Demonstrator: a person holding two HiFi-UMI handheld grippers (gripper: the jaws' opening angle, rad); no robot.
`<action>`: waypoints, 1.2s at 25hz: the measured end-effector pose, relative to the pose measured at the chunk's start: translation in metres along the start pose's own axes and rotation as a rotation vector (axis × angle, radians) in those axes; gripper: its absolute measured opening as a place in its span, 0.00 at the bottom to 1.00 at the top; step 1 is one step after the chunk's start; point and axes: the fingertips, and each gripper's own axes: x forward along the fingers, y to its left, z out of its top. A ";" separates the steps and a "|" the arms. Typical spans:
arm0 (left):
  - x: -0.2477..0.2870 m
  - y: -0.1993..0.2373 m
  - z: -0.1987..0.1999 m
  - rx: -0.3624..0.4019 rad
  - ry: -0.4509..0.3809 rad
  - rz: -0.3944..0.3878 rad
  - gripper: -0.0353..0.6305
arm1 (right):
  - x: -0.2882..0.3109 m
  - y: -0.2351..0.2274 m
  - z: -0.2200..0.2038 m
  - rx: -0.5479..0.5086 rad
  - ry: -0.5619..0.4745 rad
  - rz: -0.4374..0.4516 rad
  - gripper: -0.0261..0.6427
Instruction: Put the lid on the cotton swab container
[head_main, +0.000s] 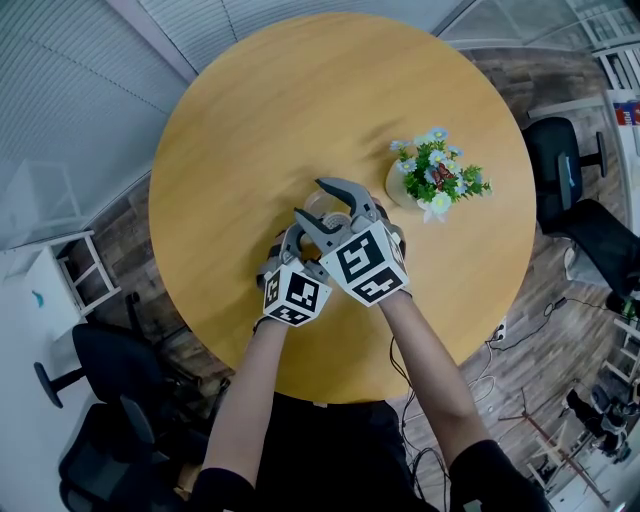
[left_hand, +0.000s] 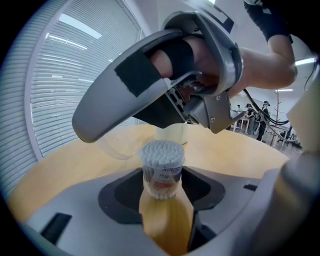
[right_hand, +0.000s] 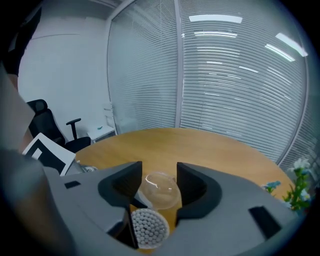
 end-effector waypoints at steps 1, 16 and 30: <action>0.001 0.000 0.000 0.000 -0.001 0.000 0.41 | -0.001 0.000 0.000 -0.003 0.002 -0.002 0.36; 0.000 0.000 0.000 0.002 0.002 0.003 0.41 | -0.034 0.005 -0.013 -0.018 -0.038 -0.071 0.36; 0.001 0.001 -0.001 0.002 0.005 0.006 0.41 | -0.051 0.011 -0.045 0.024 -0.084 -0.108 0.36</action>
